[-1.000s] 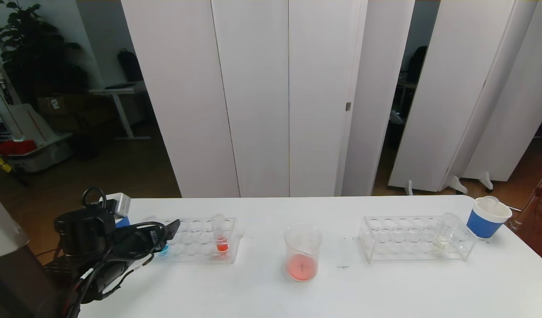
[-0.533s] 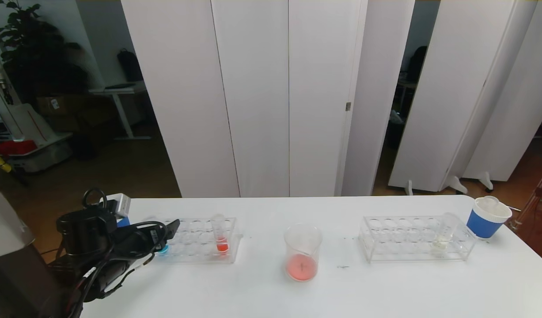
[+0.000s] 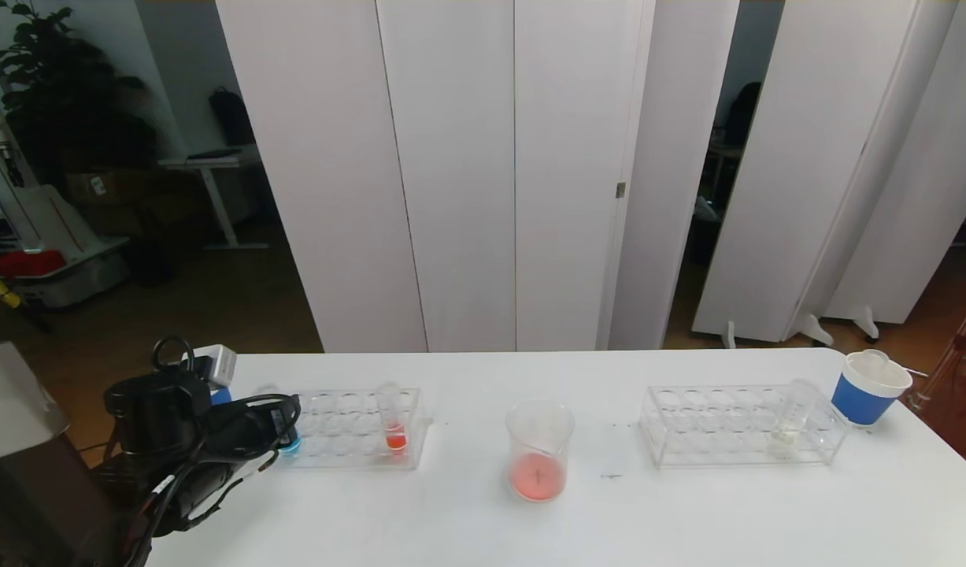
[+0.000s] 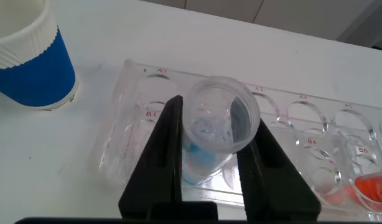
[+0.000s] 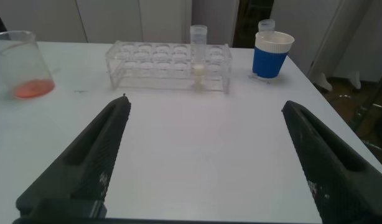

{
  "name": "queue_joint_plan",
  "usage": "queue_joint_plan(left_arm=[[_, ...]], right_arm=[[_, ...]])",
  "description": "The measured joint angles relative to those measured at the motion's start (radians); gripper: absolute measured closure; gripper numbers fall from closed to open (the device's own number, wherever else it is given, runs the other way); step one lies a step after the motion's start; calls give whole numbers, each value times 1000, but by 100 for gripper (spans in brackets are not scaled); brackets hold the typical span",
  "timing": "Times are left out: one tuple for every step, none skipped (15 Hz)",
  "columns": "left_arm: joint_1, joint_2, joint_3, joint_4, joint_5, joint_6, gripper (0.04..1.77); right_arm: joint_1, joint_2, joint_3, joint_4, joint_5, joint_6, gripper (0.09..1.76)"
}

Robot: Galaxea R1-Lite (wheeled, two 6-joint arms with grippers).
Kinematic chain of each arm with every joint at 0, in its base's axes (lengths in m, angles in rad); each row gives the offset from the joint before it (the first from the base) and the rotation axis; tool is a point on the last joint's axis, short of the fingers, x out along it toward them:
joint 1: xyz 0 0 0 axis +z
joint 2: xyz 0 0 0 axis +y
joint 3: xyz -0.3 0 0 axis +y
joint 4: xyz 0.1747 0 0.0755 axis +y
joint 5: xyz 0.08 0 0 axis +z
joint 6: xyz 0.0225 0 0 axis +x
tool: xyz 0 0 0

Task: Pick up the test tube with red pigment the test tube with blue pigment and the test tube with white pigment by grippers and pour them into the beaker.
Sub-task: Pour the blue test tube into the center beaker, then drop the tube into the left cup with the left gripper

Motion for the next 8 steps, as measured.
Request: queue_joint_plan(left_arm=[[1, 0, 0, 0, 0, 0, 122], [1, 0, 0, 0, 1, 1, 122], [1, 0, 0, 0, 0, 1, 122], [1, 0, -1, 1, 0, 1, 122], [1, -2, -4, 5, 0, 2, 122], [1, -4, -7, 7, -1, 4, 122], [1, -6, -9, 8, -2, 6, 122], [2, -10, -11, 9, -3, 7, 122]], right_arm=[[0, 0, 0, 0, -1, 0, 10], [0, 0, 0, 0, 0, 0, 10], [0, 0, 0, 0, 0, 0, 10], [0, 0, 0, 0, 0, 1, 10], [0, 0, 0, 0, 0, 0, 10], [0, 0, 0, 0, 0, 0, 10], [0, 0, 0, 0, 0, 0, 10], [0, 0, 0, 0, 0, 0, 10]])
